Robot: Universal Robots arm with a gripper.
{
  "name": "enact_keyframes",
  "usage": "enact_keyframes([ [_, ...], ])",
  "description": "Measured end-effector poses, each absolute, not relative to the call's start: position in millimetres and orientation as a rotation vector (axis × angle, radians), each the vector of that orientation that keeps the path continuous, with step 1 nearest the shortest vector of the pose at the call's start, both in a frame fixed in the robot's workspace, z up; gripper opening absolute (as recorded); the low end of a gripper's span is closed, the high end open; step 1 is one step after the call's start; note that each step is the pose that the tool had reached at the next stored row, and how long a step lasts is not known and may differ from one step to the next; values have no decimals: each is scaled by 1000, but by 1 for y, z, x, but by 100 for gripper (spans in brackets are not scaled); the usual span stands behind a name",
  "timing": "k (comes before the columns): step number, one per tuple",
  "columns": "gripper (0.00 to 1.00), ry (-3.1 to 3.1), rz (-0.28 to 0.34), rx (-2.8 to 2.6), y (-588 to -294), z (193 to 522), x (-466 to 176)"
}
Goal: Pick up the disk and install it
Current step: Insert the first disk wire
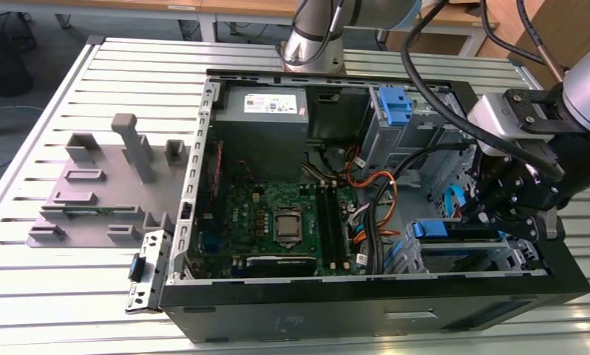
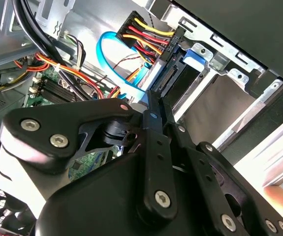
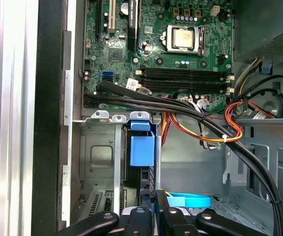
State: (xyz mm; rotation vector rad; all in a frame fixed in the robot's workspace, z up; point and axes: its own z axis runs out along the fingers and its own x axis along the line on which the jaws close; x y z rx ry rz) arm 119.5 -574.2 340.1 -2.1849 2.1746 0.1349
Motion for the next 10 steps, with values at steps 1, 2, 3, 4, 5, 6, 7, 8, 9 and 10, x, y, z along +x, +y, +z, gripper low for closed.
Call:
enact_keyframes([
  [1,16,2175,135,-2185,-574,340,119],
  [2,16,2175,135,-2185,-574,340,119],
  [3,16,2175,135,-2185,-574,339,119],
  [4,16,2175,135,-2185,-574,339,119],
  [5,16,2175,135,-2185,-574,339,119],
  [6,16,2175,135,-2185,-574,339,119],
  [7,16,2175,135,-2185,-574,338,119],
  [8,16,2175,135,-2185,-574,338,119],
  [9,16,2175,135,-2185,-574,338,119],
  [10,16,2175,135,-2185,-574,338,119],
])
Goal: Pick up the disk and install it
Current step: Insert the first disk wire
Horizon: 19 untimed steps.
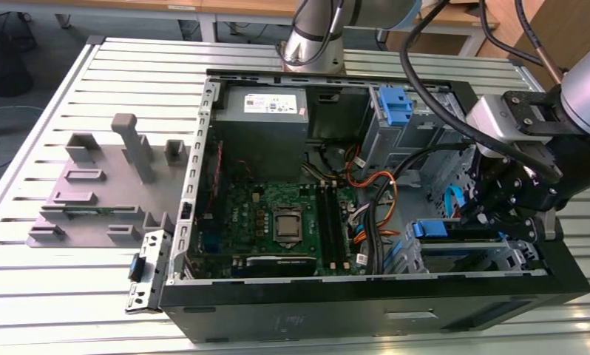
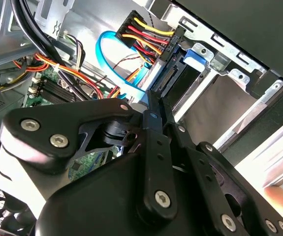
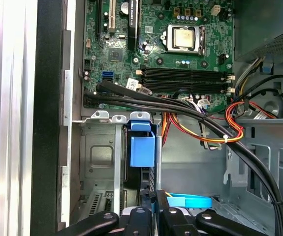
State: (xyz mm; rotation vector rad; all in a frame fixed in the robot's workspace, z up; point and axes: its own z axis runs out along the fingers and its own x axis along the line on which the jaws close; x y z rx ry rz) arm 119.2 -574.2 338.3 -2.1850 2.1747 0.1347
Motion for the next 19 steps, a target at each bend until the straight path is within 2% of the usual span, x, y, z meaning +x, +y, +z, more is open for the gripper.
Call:
enact_keyframes([
  [19,16,2175,135,-2185,-575,334,119],
])
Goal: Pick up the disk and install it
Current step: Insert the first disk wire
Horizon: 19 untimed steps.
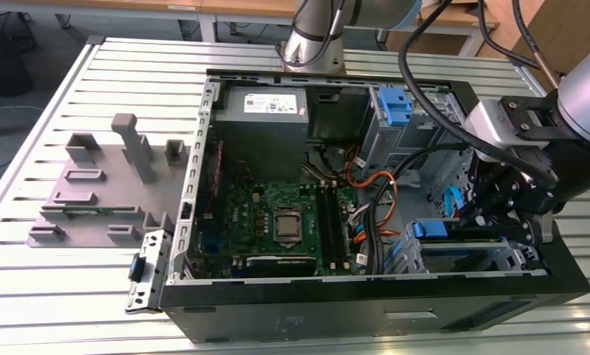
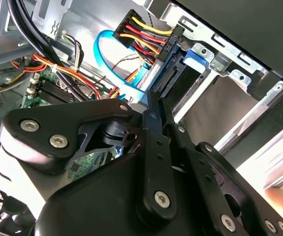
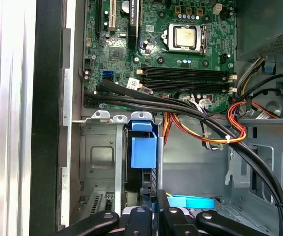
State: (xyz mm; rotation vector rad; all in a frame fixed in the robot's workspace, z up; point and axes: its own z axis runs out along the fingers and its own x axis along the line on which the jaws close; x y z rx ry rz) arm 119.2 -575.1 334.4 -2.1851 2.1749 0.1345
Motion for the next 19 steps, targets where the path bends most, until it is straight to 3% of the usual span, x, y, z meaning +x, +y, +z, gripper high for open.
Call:
enact_keyframes([
  [19,16,2175,135,-2185,-575,330,119],
])
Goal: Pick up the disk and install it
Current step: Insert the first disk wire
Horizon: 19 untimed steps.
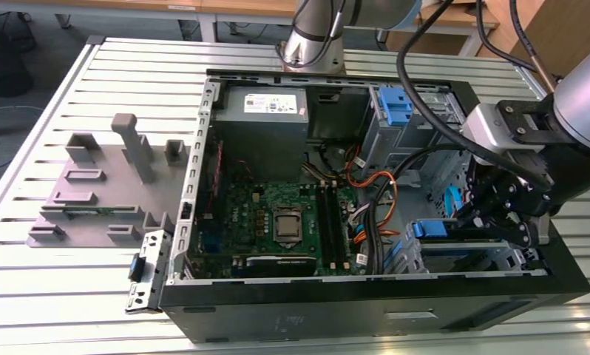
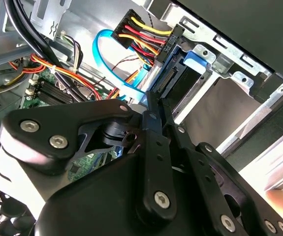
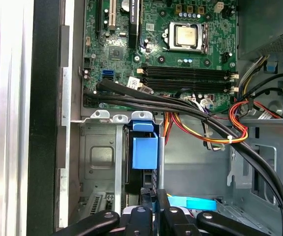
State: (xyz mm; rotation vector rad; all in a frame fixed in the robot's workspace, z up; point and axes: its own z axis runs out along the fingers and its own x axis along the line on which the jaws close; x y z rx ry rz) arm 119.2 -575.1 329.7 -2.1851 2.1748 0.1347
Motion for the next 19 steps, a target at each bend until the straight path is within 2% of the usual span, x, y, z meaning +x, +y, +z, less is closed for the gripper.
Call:
enact_keyframes([
  [5,17,2174,136,-2184,-575,329,119],
  [6,23,2174,135,-2185,-575,329,119],
  [19,23,2175,135,-2185,-575,335,119],
])
